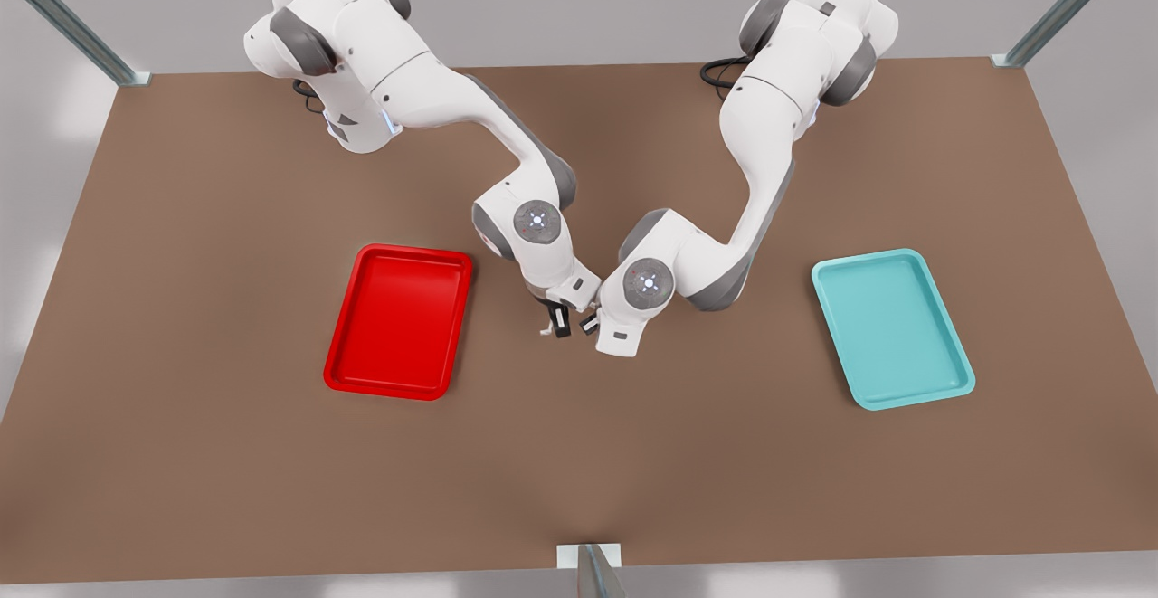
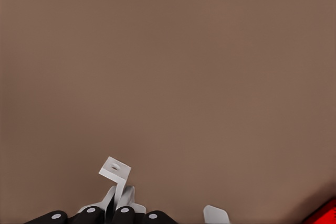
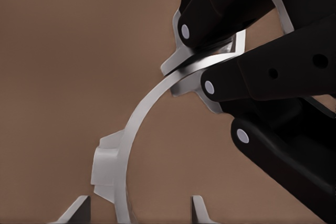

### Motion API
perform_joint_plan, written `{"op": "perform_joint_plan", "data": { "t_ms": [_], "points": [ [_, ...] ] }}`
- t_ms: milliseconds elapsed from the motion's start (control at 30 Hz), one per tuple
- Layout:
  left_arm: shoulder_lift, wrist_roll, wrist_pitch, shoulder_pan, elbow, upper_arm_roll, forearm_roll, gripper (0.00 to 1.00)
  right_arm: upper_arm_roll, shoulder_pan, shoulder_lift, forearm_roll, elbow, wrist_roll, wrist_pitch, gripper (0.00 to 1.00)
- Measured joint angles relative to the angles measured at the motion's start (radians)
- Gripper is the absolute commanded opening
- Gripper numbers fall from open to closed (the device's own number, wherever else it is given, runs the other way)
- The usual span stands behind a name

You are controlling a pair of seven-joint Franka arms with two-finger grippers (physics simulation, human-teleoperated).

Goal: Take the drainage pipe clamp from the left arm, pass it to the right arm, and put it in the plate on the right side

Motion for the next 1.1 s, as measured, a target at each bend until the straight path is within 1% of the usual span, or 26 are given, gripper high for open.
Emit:
{"op": "perform_joint_plan", "data": {
  "t_ms": [33, 100, 133, 200, 233, 267, 300, 500, 600, 667, 733, 833, 900, 933, 1000, 1033, 1100],
  "points": [
    [0.0, -0.002, 0.0, 0.0, 0.0, 0.0, 0.001, 0.21, 0.002, -0.001, 0.0, 0.001, 0.0, -0.001, 0.0, 0.7],
    [-0.001, -0.006, 0.0, 0.001, 0.001, -0.001, 0.002, 0.21, 0.004, -0.004, 0.0, 0.005, 0.002, -0.004, 0.0, 0.52],
    [-0.002, -0.007, 0.0, 0.001, 0.001, -0.001, 0.003, 0.21, 0.004, -0.004, 0.0, 0.007, 0.003, -0.005, -0.001, 0.4],
    [-0.002, -0.01, 0.0, 0.002, 0.002, -0.002, 0.005, 0.21, 0.004, -0.004, 0.0, 0.013, 0.005, -0.009, -0.003, 0.22],
    [-0.003, -0.011, 0.0, 0.002, 0.002, -0.002, 0.005, 0.28, 0.004, -0.004, 0.0, 0.016, 0.006, -0.011, -0.004, 0.21],
    [-0.003, -0.012, 0.001, 0.002, 0.002, -0.002, 0.005, 0.58, 0.004, -0.004, 0.0, 0.02, 0.006, -0.012, -0.005, 0.21],
    [-0.004, -0.013, 0.002, 0.001, 0.002, -0.001, 0.004, 1.0, 0.004, -0.005, 0.0, 0.024, 0.006, -0.013, -0.006, 0.21],
    [-0.007, -0.012, 0.004, 0.001, 0.017, 0.002, -0.006, 1.0, 0.006, -0.002, -0.004, 0.036, 0.016, -0.017, -0.008, 0.21],
    [-0.015, -0.013, -0.037, 0.003, 0.033, 0.002, -0.007, 1.0, 0.007, 0.005, -0.009, 0.032, 0.018, -0.018, -0.008, 0.21],
    [-0.023, -0.014, -0.079, 0.034, 0.056, 0.002, -0.006, 1.0, 0.008, 0.003, -0.011, 0.03, 0.019, -0.018, -0.008, 0.21],
    [-0.034, -0.008, -0.151, 0.099, 0.113, 0.001, -0.005, 1.0, 0.008, -0.001, -0.014, 0.029, 0.018, -0.019, -0.009, 0.21],
    [-0.115, 0.057, -0.301, 0.286, 0.161, 0.004, 0.01, 1.0, 0.006, -0.024, -0.013, 0.03, 0.016, -0.02, -0.009, 0.21],
    [-0.159, 0.154, -0.392, 0.397, 0.186, 0.006, 0.053, 1.0, 0.005, -0.095, -0.015, 0.03, 0.001, -0.021, -0.01, 0.21],
    [-0.186, 0.21, -0.432, 0.418, 0.189, 0.006, 0.087, 1.0, 0.005, -0.143, -0.029, 0.03, -0.016, -0.022, -0.015, 0.21],
    [-0.397, 0.337, -0.463, 0.428, -0.03, 0.008, 0.168, 1.0, 0.004, -0.252, -0.095, 0.03, -0.101, -0.027, -0.025, 0.21],
    [-0.445, 0.398, -0.485, 0.426, -0.076, 0.007, 0.196, 1.0, 0.004, -0.302, -0.136, 0.03, -0.157, -0.031, -0.028, 0.21],
    [-0.479, 0.51, -0.522, 0.426, -0.109, 0.001, 0.23, 1.0, 0.003, -0.389, -0.199, 0.029, -0.248, -0.039, -0.034, 0.21]
  ]
}}
